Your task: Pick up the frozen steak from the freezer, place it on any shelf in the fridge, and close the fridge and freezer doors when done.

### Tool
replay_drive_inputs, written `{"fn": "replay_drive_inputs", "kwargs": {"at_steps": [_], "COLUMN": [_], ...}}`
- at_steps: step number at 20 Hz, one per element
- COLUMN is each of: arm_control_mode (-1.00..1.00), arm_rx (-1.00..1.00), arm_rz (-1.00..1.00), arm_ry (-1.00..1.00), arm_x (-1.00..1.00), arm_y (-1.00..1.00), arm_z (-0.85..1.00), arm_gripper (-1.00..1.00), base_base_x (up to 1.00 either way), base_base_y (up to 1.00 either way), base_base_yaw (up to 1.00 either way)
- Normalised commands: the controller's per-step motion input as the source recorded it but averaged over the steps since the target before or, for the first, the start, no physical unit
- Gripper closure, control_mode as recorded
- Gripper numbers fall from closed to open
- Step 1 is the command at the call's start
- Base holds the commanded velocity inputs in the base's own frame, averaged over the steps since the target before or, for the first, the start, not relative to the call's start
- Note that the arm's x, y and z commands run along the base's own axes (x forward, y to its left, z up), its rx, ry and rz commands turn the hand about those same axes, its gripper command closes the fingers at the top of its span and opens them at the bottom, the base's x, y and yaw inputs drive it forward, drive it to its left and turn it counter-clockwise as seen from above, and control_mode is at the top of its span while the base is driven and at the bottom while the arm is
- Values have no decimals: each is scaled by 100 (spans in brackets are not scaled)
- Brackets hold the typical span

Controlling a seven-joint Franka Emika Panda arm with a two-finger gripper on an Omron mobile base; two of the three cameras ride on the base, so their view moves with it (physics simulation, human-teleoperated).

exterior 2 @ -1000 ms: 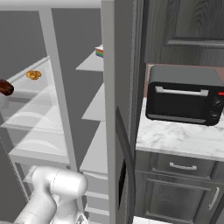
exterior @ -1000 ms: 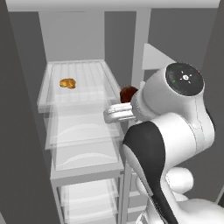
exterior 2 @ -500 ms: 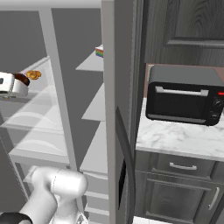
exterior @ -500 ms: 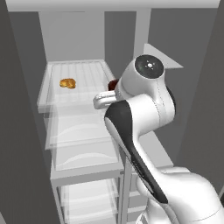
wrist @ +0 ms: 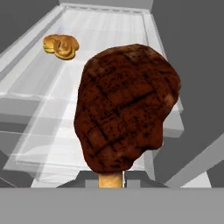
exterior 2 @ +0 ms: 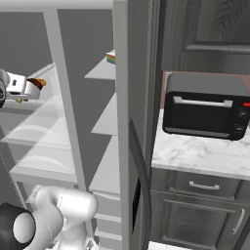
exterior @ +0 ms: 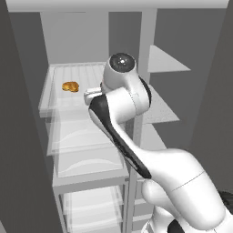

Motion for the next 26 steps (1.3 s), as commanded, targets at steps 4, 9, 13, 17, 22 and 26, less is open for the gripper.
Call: {"fn": "replay_drive_inputs", "kwargs": {"at_steps": [4, 9, 13, 17, 22, 26], "arm_control_mode": [-100, -100, -100, -100, -100, -100], "arm_rx": [0, -1, -5, -6, -5, 0], "arm_rz": [-6, -4, -2, -4, -4, 0], "arm_ry": [12, 11, 2, 0, 0, 2], "arm_x": [83, 94, 100, 100, 78, -3], "arm_y": [9, 0, 0, 0, 0, 0], "arm_z": [-22, -29, -47, -41, -22, 0], "arm_gripper": [100, 100, 100, -100, -100, -100], "base_base_x": [0, 0, 0, 0, 0, 0], "base_base_y": [0, 0, 0, 0, 0, 0], "base_base_yaw": [0, 0, 0, 0, 0, 0]}}
